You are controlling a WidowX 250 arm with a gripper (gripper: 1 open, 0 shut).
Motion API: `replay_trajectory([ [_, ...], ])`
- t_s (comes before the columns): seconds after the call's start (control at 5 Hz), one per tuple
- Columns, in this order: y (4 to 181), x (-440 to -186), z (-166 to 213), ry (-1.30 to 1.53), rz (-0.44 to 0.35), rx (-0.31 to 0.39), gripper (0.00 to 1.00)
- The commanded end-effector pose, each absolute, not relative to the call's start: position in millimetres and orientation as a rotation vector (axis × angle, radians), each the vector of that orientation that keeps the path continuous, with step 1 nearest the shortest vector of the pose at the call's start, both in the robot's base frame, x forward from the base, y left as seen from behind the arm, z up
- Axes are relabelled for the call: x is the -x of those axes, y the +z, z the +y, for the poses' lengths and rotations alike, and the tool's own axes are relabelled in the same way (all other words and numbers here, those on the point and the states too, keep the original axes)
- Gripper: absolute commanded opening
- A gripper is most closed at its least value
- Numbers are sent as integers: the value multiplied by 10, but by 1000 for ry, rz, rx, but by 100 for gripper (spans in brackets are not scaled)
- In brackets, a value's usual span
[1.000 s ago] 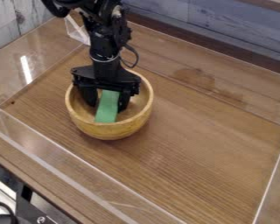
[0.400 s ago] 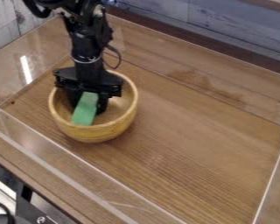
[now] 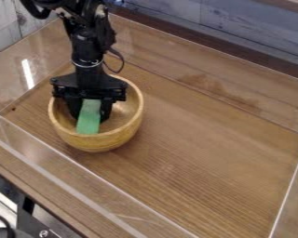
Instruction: Remove the green block from the brown bowl and put it on the table
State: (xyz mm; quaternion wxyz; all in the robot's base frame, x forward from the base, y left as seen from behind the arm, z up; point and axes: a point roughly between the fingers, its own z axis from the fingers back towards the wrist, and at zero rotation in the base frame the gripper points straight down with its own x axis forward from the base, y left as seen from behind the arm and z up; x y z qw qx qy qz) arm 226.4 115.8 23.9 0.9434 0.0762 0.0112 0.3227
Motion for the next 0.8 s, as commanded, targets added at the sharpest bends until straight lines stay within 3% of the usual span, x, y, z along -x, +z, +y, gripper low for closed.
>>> replay_trajectory([
  [0.0, 358, -2332, 1091, 665, -10, -158, 0],
  [0.6, 477, -2355, 911, 568, -15, -153, 0],
])
